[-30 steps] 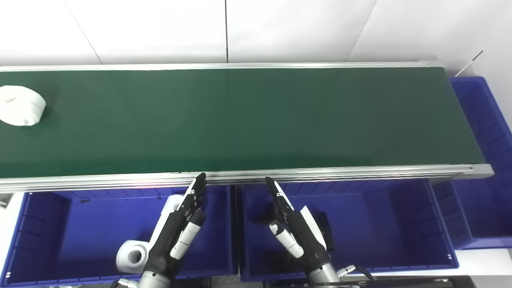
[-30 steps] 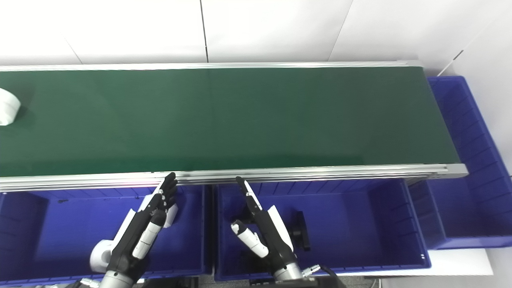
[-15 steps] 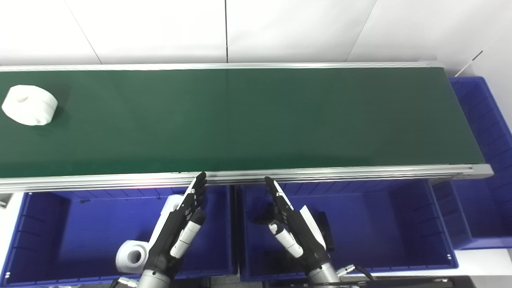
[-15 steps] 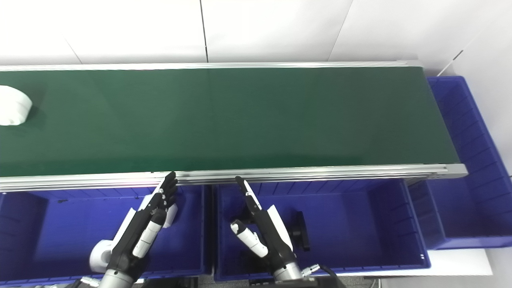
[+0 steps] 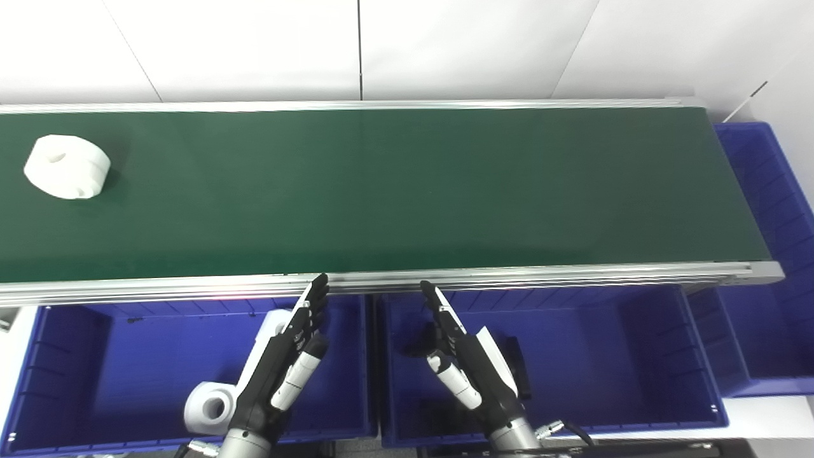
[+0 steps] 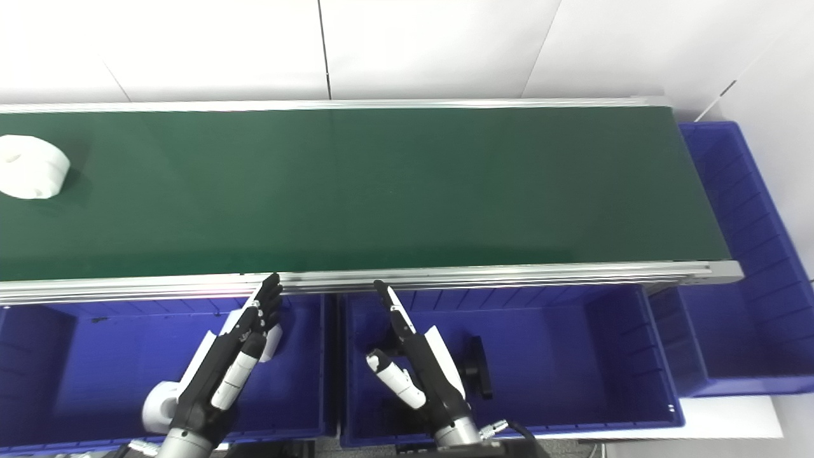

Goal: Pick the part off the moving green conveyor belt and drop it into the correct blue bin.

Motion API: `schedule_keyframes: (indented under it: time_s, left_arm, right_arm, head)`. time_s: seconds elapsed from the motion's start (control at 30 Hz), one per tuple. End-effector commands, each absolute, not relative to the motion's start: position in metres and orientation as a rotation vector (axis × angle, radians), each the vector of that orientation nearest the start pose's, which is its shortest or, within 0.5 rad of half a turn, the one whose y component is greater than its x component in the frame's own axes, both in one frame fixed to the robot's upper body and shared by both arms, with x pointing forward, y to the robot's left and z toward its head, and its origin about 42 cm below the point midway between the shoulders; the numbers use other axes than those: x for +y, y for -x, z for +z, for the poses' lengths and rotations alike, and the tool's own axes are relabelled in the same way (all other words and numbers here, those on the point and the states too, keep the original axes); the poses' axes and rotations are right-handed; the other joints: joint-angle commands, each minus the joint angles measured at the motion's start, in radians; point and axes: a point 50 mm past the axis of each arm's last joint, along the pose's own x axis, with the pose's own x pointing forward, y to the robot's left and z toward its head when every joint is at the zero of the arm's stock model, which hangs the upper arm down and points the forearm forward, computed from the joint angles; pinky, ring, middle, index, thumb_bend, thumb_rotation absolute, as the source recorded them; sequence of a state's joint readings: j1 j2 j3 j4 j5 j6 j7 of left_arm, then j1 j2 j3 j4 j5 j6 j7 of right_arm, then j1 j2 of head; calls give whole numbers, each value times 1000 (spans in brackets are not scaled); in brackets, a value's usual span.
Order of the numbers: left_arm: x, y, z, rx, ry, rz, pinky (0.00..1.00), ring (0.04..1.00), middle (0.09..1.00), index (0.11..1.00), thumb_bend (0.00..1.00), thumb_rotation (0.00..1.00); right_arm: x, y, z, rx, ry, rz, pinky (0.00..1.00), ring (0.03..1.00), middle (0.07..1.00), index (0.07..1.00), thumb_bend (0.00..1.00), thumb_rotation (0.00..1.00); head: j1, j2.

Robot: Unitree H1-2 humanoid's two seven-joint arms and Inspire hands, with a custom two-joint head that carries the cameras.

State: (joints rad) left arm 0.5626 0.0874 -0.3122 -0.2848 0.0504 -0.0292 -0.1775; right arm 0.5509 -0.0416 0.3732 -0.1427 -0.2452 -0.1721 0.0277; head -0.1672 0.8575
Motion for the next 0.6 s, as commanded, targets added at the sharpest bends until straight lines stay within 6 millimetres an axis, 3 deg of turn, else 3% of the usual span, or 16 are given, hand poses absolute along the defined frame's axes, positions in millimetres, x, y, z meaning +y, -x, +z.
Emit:
schedule_keyframes:
  time_s: [0.0,0.57]
  left_arm:
    - [163,-90,79,184,11,-359,1000,1000,1000,1000,687,887]
    - [162,-89,78,189,4,-362,1000,1000,1000,1000,677,890]
  right_arm:
    - [-139,-83,56,133,120,312,1000,1000,1000,1000,866,996]
    - [-139,-83,56,134,119,316,1000,997,1000,1000,872,997]
  head:
    - [1,1]
    - [11,-12]
